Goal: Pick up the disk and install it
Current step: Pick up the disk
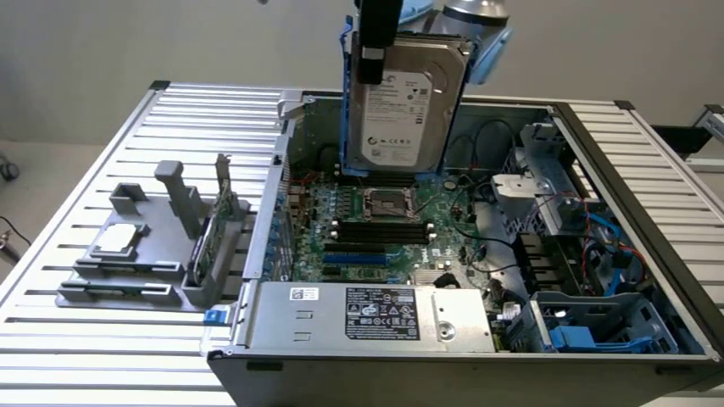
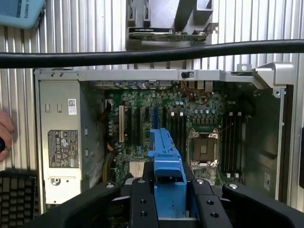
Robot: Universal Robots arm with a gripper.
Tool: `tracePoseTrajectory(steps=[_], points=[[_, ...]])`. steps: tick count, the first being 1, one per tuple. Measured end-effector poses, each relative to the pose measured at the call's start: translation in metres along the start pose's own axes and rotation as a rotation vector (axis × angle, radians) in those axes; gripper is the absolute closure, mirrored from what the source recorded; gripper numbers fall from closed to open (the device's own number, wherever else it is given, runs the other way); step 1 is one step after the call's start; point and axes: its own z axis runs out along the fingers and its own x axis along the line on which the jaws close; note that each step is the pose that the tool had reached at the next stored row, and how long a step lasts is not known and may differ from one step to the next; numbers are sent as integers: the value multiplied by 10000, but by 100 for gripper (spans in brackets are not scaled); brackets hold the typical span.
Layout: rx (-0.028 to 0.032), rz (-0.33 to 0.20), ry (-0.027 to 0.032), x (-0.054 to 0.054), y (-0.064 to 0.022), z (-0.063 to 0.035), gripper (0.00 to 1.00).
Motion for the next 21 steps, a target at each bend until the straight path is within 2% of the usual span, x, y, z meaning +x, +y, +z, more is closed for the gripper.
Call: tracePoseTrajectory(steps=[7, 16, 21], points=[[26, 0, 0, 131, -269, 36, 67], [27, 0, 0, 309, -622, 48, 67], [27, 0, 0, 452, -759, 47, 67]])
